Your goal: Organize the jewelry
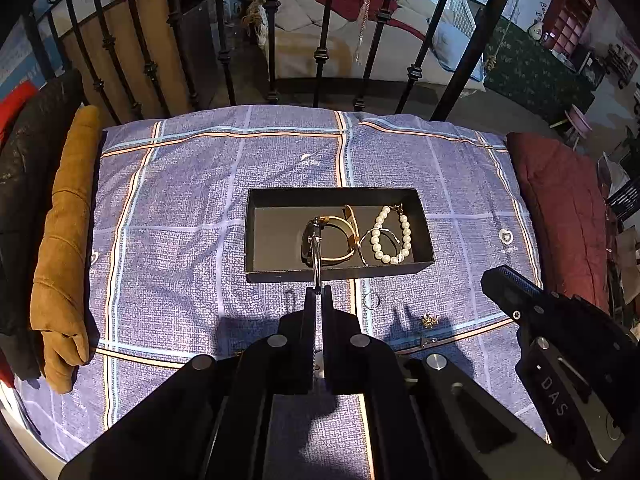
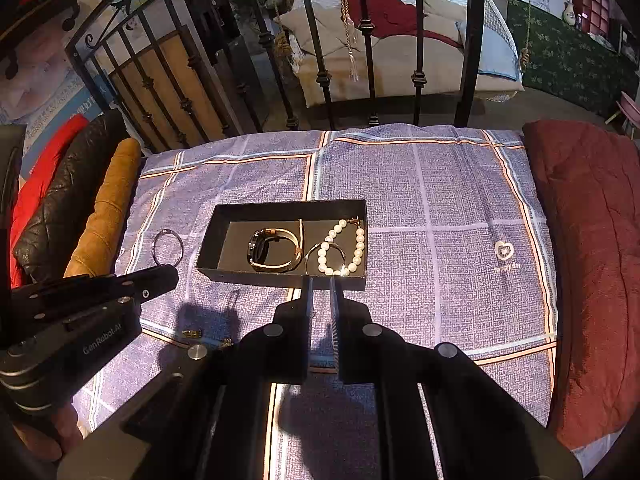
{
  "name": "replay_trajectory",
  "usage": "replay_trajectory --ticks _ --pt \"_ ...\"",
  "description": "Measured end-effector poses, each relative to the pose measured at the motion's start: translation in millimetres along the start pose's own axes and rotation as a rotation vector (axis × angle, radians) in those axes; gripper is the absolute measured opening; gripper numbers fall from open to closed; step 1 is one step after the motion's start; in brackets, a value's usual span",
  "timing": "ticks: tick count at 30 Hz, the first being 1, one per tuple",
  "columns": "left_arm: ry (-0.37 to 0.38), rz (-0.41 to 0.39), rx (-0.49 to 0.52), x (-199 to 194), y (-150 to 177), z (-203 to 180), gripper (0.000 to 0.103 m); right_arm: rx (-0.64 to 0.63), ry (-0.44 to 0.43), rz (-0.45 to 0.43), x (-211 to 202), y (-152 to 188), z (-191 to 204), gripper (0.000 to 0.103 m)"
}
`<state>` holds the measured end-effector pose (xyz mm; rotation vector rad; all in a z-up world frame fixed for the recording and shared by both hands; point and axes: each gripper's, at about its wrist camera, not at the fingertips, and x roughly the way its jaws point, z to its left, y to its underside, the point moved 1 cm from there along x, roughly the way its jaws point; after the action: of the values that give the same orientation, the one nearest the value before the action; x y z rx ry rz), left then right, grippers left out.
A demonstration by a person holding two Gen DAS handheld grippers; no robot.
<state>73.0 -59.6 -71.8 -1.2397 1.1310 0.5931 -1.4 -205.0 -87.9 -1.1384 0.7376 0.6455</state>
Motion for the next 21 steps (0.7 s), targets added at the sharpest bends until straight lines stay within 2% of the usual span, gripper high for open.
replay_trajectory --ticks 12,21 --pt "-0.028 -0.002 0.022 26.3 -31.0 4.3 0.002 -0.039 -0.007 -0.006 24.8 -24.1 10.1 0.01" --pt "-0.032 0.034 0.045 68.1 -53.2 -0.7 0.002 -0.038 -0.002 0.02 60.3 -45.2 8.5 0.01"
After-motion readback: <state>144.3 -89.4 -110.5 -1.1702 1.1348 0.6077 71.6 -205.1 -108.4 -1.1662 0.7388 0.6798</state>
